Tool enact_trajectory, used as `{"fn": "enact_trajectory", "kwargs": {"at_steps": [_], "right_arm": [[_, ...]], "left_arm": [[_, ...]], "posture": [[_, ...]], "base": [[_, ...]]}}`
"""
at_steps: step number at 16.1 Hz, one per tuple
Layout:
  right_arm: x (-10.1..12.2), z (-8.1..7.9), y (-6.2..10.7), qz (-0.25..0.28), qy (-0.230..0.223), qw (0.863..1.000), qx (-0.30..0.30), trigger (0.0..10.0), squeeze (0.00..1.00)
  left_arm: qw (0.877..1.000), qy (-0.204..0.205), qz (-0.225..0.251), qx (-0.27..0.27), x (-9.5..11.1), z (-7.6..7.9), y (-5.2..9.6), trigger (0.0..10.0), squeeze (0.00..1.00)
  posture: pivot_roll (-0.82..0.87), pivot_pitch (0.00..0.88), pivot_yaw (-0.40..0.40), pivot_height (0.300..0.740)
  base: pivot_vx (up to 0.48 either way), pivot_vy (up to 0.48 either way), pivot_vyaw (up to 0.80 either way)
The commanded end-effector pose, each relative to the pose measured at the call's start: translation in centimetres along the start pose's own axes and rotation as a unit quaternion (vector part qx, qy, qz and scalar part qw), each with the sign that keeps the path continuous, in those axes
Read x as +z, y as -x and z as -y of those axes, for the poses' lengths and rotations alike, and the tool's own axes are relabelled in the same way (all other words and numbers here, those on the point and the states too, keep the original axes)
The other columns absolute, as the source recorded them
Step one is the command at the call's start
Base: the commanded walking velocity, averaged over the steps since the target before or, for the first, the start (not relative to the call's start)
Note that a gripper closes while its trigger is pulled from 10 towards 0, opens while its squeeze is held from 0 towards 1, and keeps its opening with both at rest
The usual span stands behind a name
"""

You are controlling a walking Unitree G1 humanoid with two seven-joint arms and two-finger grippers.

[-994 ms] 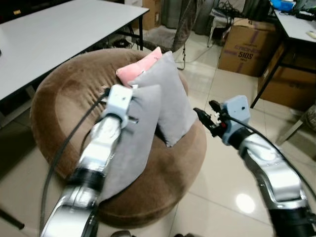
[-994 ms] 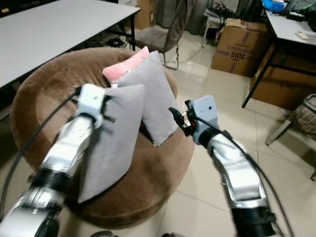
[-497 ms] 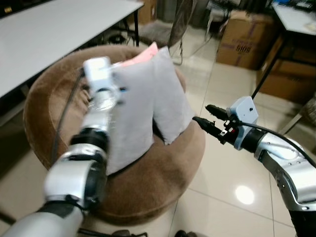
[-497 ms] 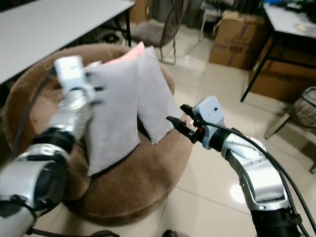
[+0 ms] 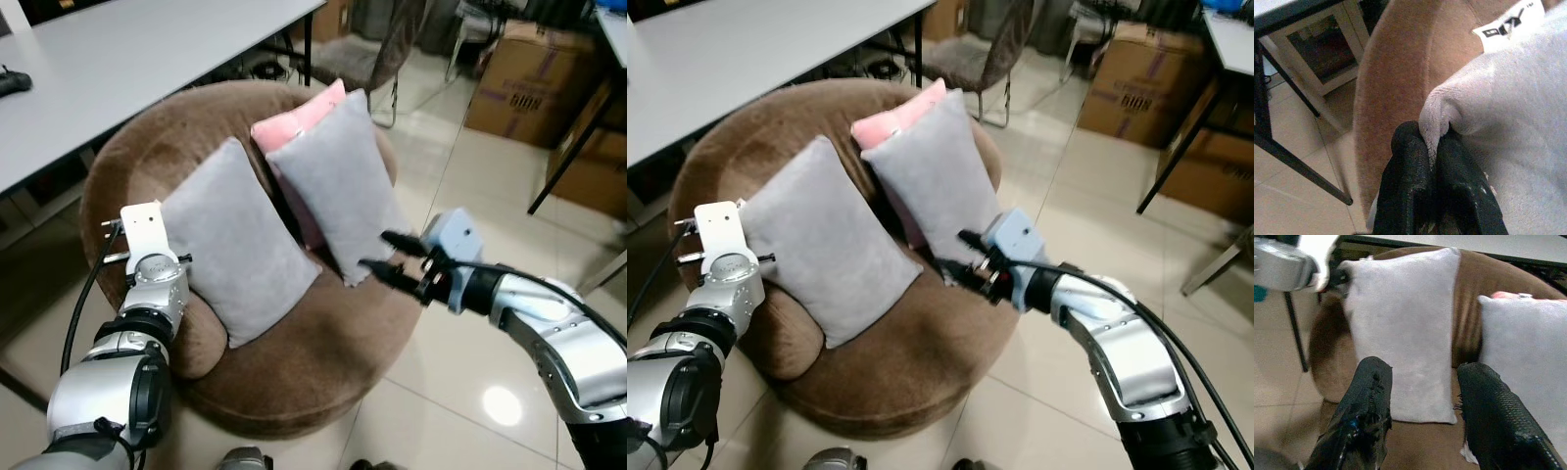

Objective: Move the pillow to the sofa from floor

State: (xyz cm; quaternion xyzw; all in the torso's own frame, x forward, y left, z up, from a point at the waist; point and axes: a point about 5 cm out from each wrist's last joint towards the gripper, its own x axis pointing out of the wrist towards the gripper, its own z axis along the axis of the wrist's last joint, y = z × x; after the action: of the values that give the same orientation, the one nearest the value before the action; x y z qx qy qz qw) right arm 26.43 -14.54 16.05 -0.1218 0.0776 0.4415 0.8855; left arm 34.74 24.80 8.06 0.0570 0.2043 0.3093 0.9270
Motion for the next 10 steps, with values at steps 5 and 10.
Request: {"fn": "enact_trajectory", "kwargs": {"at_steps": [5, 10], "right_arm": [[0.6, 0.6, -0.2, 0.001, 0.018, 1.0, -0.005, 10.0, 0.0], [0.5, 0.9, -0.4, 0.006, 0.013, 1.0, -0.025, 10.0, 0.0]], "left_arm": [[1.0, 0.011, 0.029, 0.0, 2.8, -0.8, -0.7, 10.0, 1.0], [0.993, -0.015, 0.102, -0.052, 5.1, 0.6, -0.1, 10.0, 1.0]], "posture": [[0.03, 0.0, -0.022, 0.74], [0.03, 0.0, -0.018, 0.74]], "base": [[0.0, 0.0, 0.0], [0.0, 0.0, 0.0]]}}
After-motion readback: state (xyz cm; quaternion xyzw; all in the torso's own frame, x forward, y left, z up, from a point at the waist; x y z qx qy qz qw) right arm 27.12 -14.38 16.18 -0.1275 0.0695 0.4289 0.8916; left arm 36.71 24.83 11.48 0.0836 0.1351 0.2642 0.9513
